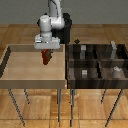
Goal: Place the box of cereal into the appropriate compartment.
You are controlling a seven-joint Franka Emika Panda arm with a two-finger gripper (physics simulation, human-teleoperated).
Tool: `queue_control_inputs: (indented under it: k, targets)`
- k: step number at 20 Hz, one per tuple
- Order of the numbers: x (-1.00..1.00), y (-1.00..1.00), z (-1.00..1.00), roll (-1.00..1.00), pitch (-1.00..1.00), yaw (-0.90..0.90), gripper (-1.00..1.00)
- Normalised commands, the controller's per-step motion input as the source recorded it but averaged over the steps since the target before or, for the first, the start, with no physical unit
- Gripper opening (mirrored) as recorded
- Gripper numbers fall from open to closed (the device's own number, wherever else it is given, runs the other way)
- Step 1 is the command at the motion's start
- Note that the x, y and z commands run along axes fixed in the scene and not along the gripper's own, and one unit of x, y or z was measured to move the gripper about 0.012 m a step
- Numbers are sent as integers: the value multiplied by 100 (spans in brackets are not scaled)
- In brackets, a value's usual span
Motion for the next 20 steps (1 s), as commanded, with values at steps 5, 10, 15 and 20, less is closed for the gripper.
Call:
queue_control_inputs:
  k: [5, 10, 15, 20]
  targets:
    - [0, 0, 40, 0, 0, 0, -100]
    - [0, 0, 100, 0, 0, 0, -100]
    - [0, 0, 100, 0, 0, 0, -100]
    - [0, 44, 40, 0, 0, 0, -100]
